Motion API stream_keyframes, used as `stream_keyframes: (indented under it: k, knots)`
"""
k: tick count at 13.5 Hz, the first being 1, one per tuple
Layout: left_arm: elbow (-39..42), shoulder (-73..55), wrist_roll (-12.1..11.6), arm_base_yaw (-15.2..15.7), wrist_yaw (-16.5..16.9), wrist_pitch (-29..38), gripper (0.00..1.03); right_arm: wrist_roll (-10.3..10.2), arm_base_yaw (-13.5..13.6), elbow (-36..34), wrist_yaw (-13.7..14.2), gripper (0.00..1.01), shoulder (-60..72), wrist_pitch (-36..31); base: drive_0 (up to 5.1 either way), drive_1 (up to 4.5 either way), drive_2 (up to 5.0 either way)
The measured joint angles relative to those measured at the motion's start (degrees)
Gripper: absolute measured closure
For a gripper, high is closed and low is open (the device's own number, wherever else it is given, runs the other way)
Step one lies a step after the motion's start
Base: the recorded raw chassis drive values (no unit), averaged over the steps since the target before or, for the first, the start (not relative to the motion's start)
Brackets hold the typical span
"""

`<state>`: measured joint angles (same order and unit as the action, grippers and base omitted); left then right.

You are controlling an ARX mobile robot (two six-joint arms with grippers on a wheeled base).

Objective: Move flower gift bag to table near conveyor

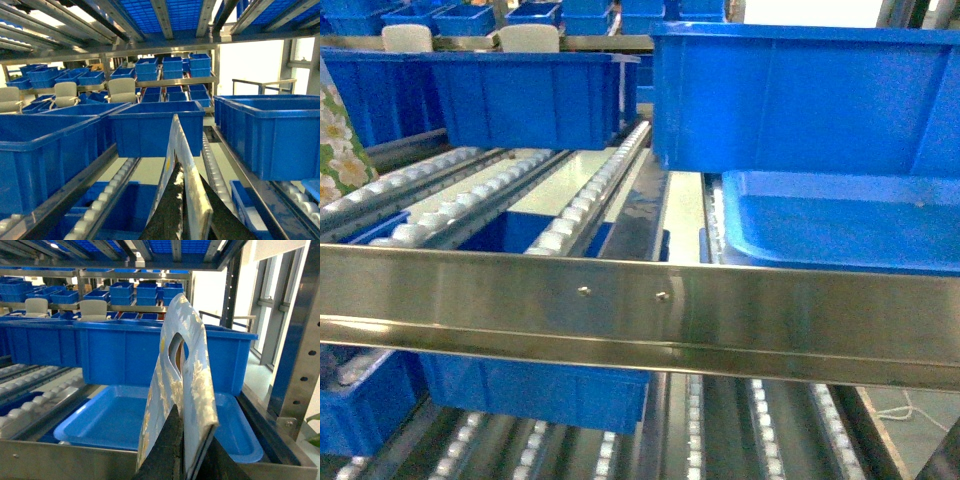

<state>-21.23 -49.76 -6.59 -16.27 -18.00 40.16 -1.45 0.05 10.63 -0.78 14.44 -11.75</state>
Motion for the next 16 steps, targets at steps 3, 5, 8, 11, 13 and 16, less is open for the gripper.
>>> stream_keyframes:
  k: [3,5,8,11,13,16]
  knots:
    - [0.0,0.1,0.0,0.1,0.0,0.2,1.01,0.0,0.0,0.0,0.0,0.99,0.0,-0.1,0.0,0.0,0.0]
    - [0.0,0.1,0.0,0.0,0.0,0.1,1.01,0.0,0.0,0.0,0.0,0.99,0.0,-0.2,0.0,0.0,0.0]
    - [0.0,0.1,0.0,0.0,0.0,0.0,1.01,0.0,0.0,0.0,0.0,0.99,0.0,0.0,0.0,0.0,0.0]
    - [0.0,0.1,0.0,0.0,0.0,0.1,1.01,0.0,0.0,0.0,0.0,0.99,0.0,-0.1,0.0,0.0,0.0]
    - [0.0,0.1,0.0,0.0,0.0,0.1,1.01,0.0,0.0,0.0,0.0,0.99,0.0,-0.2,0.0,0.0,0.0]
    - [0.0,0.0,0.0,0.0,0.0,0.1,1.01,0.0,0.0,0.0,0.0,0.99,0.0,-0.1,0.0,0.0,0.0]
